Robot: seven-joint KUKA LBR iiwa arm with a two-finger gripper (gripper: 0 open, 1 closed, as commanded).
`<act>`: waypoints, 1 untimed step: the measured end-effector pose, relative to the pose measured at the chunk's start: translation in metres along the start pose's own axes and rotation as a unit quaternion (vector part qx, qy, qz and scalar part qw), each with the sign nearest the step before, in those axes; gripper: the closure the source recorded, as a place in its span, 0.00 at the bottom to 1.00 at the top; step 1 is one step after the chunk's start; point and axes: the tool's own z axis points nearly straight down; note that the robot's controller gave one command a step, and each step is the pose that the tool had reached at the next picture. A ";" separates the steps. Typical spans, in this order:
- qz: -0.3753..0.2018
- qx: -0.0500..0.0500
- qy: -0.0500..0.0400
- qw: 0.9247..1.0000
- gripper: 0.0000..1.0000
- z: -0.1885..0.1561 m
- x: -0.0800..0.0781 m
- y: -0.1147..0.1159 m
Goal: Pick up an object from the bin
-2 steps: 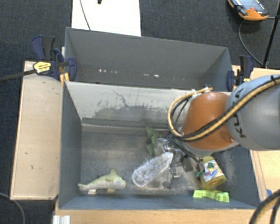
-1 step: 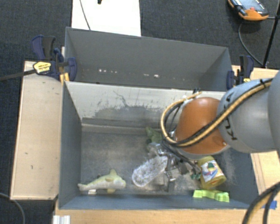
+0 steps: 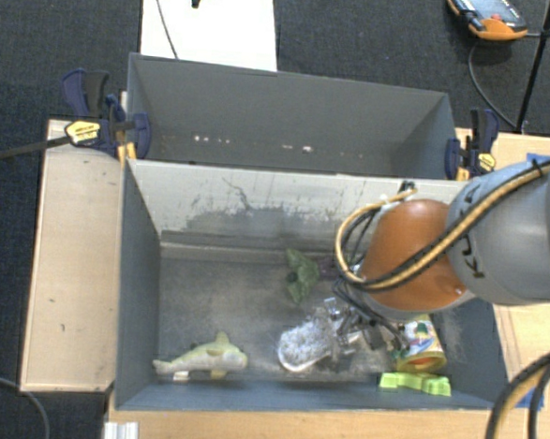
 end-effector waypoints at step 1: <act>0.000 0.000 0.000 1.000 1.00 0.000 0.000 0.000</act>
Offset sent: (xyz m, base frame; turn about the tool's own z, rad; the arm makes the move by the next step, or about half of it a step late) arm 0.0002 0.0001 0.0062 0.0000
